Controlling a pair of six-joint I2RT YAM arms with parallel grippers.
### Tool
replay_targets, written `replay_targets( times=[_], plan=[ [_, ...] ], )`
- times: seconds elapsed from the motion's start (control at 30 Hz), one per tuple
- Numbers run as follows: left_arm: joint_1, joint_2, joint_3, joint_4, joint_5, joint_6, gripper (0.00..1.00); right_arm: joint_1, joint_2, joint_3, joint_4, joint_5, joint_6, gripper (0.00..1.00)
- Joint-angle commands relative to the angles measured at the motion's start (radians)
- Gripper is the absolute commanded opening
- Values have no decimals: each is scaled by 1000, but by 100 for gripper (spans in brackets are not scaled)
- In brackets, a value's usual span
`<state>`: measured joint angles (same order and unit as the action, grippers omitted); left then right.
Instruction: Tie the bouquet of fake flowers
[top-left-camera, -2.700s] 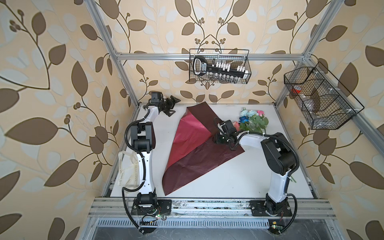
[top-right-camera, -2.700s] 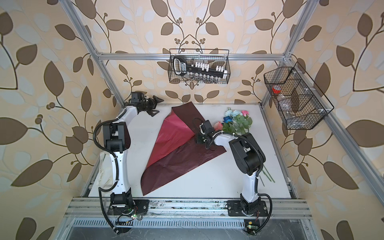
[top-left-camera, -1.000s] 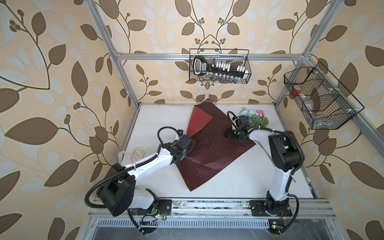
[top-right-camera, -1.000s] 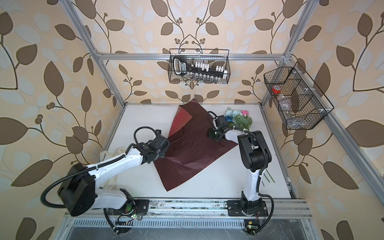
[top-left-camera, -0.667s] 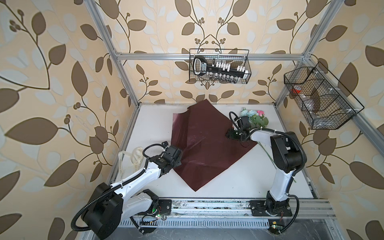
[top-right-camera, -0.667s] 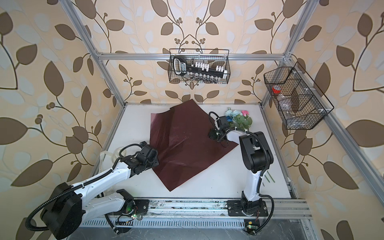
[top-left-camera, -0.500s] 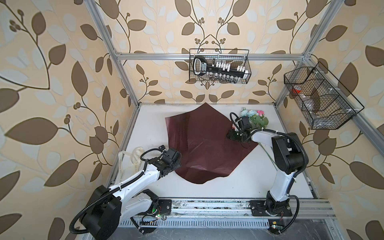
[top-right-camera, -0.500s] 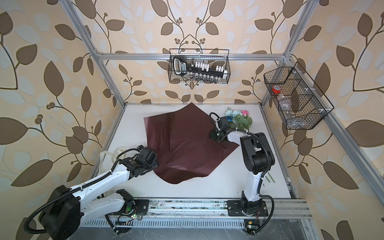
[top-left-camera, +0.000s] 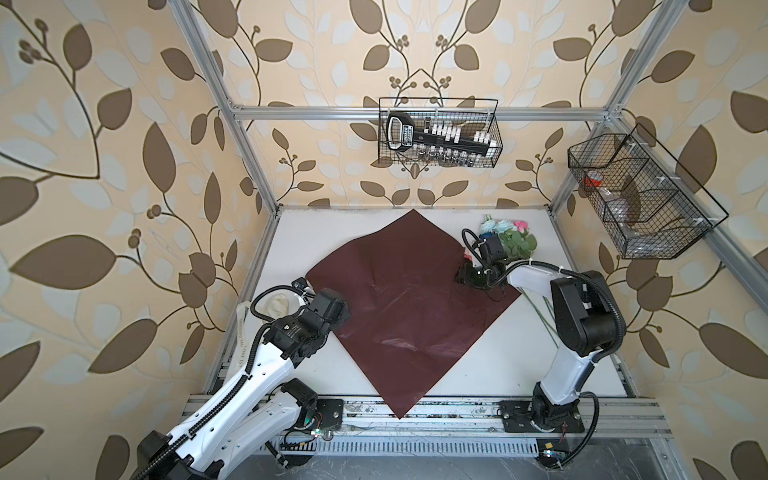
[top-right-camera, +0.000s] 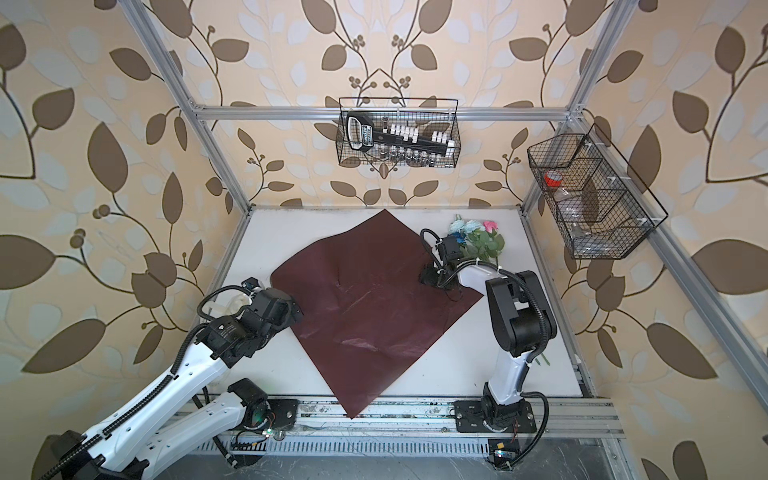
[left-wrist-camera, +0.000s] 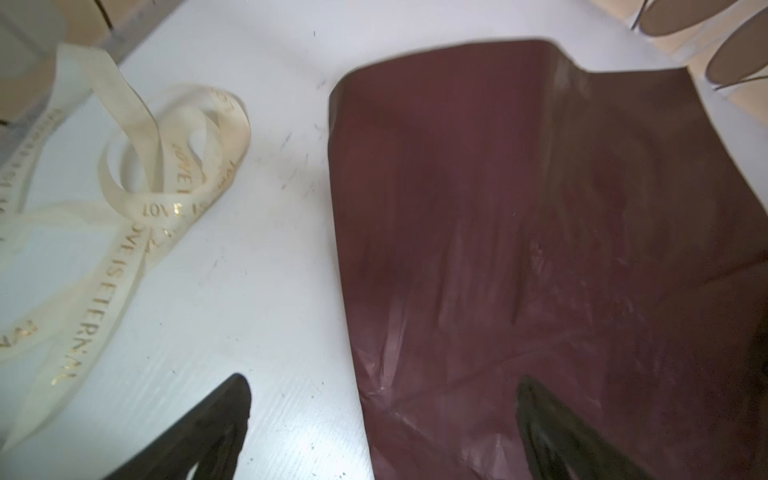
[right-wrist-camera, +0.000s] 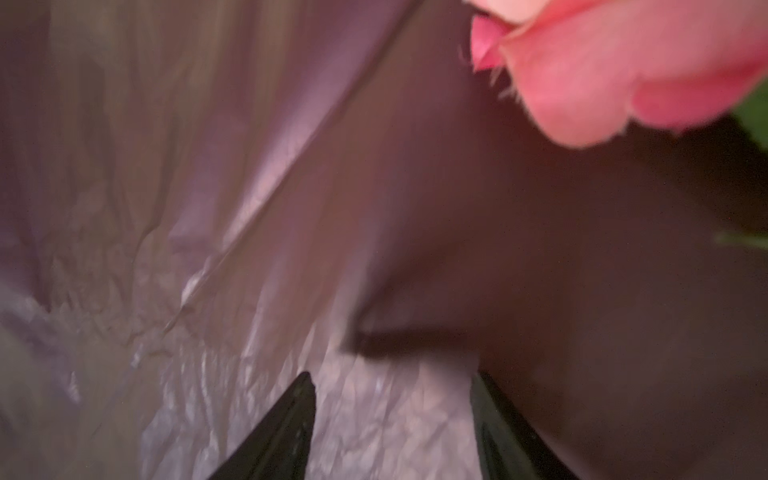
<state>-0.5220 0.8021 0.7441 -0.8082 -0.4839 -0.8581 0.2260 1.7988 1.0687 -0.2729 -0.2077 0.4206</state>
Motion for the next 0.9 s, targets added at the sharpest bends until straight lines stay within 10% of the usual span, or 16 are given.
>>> replay_targets(
  times=[0.0,0.5,0.87],
  plan=[
    [7,5,89,-36,-56,120,99,-4,-93,2,-67,9,-19,62],
    [46,441,63,387,211,194,98,-164,-241,-47,-214,420,-110,61],
    [172,723,81,526,323,189,71,-171,-73,17,-221,520,-180,61]
  ],
)
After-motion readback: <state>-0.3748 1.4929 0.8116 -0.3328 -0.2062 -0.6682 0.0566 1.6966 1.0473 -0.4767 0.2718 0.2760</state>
